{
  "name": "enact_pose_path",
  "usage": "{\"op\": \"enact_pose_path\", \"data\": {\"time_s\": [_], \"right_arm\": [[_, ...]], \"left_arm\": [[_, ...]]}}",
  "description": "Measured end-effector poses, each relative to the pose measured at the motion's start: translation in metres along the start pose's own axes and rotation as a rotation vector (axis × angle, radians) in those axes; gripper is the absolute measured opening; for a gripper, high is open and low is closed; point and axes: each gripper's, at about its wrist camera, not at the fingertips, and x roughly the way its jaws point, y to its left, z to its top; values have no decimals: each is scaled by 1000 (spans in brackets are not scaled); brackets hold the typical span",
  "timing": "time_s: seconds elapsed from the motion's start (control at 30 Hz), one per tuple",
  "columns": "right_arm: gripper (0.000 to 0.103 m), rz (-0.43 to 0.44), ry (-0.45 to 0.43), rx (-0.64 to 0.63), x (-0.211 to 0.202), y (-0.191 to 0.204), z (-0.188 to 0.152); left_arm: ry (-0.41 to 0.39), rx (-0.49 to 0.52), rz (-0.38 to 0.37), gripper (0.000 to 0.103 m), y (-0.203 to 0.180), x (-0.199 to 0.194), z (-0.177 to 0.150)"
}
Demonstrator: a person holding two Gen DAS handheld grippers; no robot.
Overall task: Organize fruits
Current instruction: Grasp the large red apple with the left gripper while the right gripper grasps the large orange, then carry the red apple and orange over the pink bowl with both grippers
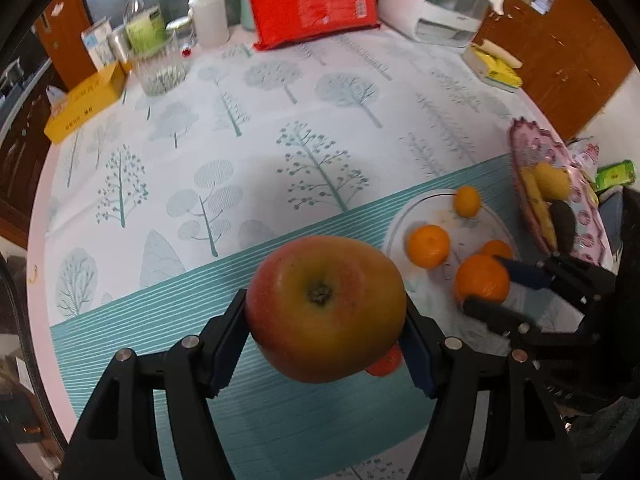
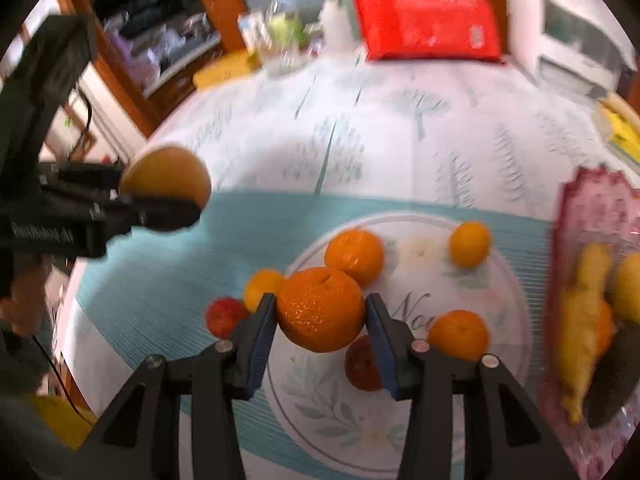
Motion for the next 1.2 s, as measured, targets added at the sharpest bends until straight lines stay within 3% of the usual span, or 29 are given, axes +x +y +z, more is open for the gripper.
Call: {"op": "enact_pose_path", "data": {"time_s": [0.3, 0.63, 0.9, 1.2], "right_arm": [[45, -93, -178, 51, -103, 13, -18], [45, -236, -328, 87, -205, -31, -30], [45, -288, -316, 113, -240, -112, -41], [45, -301, -179, 109, -198, -197, -44]], "left_arm": [[-115, 139, -75, 68, -66, -63, -6], [-205, 284, -156, 68, -183, -92, 14], [-194, 280, -131, 68, -261, -69, 39], [-88, 147, -32, 68, -295, 29, 73]]}}
